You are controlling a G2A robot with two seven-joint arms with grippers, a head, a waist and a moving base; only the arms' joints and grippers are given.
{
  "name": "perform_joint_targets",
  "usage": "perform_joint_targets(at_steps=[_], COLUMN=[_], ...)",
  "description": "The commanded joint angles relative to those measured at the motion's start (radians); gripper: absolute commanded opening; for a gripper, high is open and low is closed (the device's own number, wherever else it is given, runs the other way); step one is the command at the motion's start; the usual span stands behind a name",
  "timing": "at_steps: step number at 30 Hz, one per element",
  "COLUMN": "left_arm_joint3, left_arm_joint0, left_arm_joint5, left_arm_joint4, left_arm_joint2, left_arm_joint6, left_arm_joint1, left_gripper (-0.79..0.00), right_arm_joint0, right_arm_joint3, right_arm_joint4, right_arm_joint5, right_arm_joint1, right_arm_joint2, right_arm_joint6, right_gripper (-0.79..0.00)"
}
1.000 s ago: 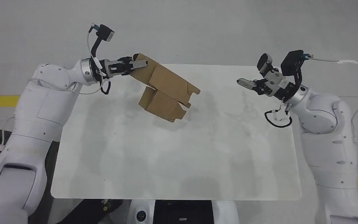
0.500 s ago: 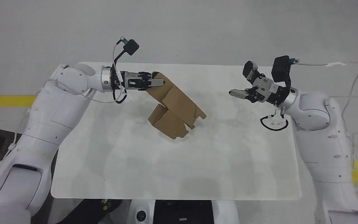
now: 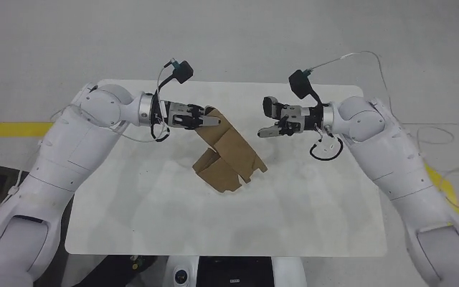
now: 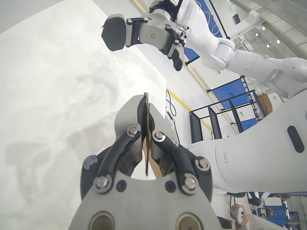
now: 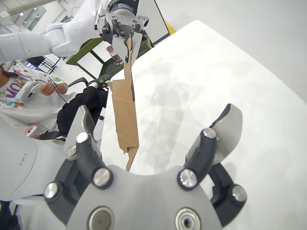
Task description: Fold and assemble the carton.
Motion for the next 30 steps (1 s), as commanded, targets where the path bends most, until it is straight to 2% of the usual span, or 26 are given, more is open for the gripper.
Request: perform_joint_targets(at_steps=[1,8,12,16,19,20,22,23,30], left_arm_joint3=[-0.004,-0.005,-0.008,-0.014,-0.017,-0.019,-0.019,-0.020,-0.021], left_arm_joint0=[-0.003,-0.025,-0.037,-0.047,-0.054,-0.055,-0.059,-0.060,-0.070], left_arm_joint5=[-0.005,-0.012,-0.015,-0.018,-0.020,-0.022,-0.024,-0.025,-0.027], left_arm_joint4=[-0.006,-0.042,-0.061,-0.074,-0.080,-0.083,-0.088,-0.091,-0.112], left_arm_joint2=[0.010,0.050,0.076,0.098,0.112,0.117,0.124,0.128,0.150], left_arm_joint6=[0.005,0.013,0.016,0.018,0.021,0.022,0.025,0.025,0.027], left_arm_joint1=[0.007,0.018,0.019,0.022,0.023,0.024,0.025,0.026,0.032], left_gripper=[-0.785,-0.785,-0.785,-0.785,-0.785,-0.785,-0.785,-0.785,-0.785], right_arm_joint0=[0.044,0.190,0.257,0.308,0.311,0.310,0.305,0.303,0.288], right_arm_joint3=[0.001,0.017,0.020,0.023,0.020,0.021,0.019,0.019,0.020], right_arm_joint4=[0.048,0.150,0.217,0.272,0.279,0.279,0.277,0.276,0.269], right_arm_joint5=[0.003,-0.059,-0.062,-0.062,-0.062,-0.062,-0.062,-0.062,-0.062], right_arm_joint1=[0.006,0.026,0.025,0.018,0.013,0.011,0.007,0.005,-0.007], right_arm_joint2=[-0.100,-0.376,-0.493,-0.581,-0.591,-0.591,-0.591,-0.591,-0.591], right_arm_joint6=[0.003,-0.059,-0.062,-0.062,-0.062,-0.062,-0.062,-0.062,-0.062], right_gripper=[0.000,0.000,0.000,0.000,0.000,-0.022,-0.246,-0.394,-0.585])
